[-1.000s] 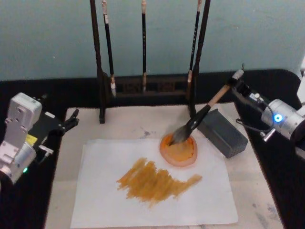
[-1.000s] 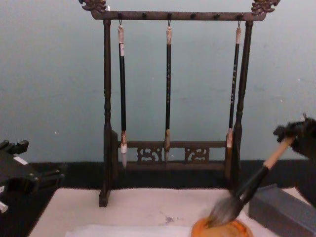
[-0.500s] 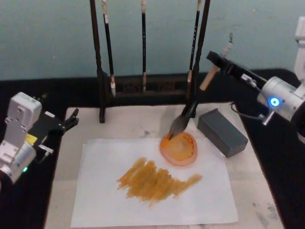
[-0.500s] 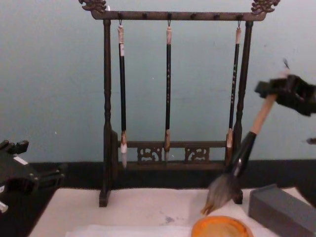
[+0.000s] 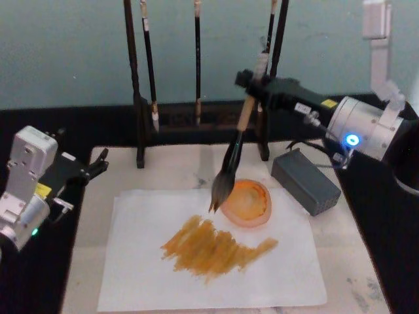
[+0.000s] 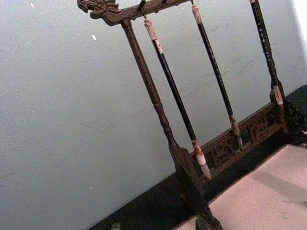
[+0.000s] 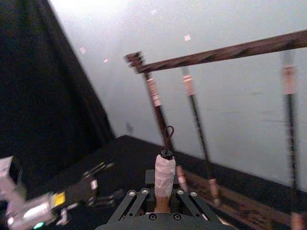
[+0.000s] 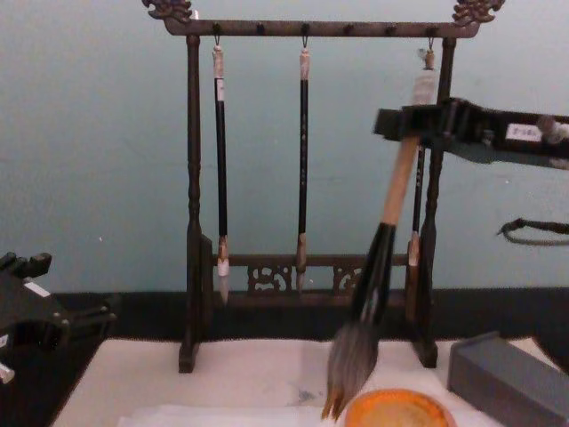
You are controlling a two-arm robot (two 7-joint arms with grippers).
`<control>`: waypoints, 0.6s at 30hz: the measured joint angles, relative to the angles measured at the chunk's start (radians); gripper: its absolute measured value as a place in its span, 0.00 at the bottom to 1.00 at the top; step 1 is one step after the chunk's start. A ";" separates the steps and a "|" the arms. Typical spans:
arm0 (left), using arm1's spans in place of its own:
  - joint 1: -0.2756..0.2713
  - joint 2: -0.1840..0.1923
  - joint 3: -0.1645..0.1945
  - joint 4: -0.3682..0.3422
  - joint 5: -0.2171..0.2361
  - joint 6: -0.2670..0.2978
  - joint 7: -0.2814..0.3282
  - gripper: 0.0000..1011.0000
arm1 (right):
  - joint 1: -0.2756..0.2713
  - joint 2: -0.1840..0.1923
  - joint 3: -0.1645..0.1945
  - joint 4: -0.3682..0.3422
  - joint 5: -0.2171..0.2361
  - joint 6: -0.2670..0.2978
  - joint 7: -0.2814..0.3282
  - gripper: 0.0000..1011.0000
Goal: Pick up the brush from the inkstone, write on the paper, then place the brush back to its original position.
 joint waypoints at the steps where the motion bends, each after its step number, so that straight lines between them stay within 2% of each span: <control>1: 0.000 0.000 0.000 0.000 0.000 0.000 0.000 1.00 | 0.000 0.002 -0.010 -0.012 -0.010 0.004 0.008 0.15; 5: 0.000 0.000 0.000 0.000 0.000 0.000 0.000 1.00 | -0.005 0.006 -0.037 -0.036 -0.045 0.005 0.021 0.15; 18: 0.000 0.000 0.000 0.000 0.000 0.000 0.000 1.00 | -0.046 0.001 -0.083 -0.041 -0.092 0.022 0.043 0.15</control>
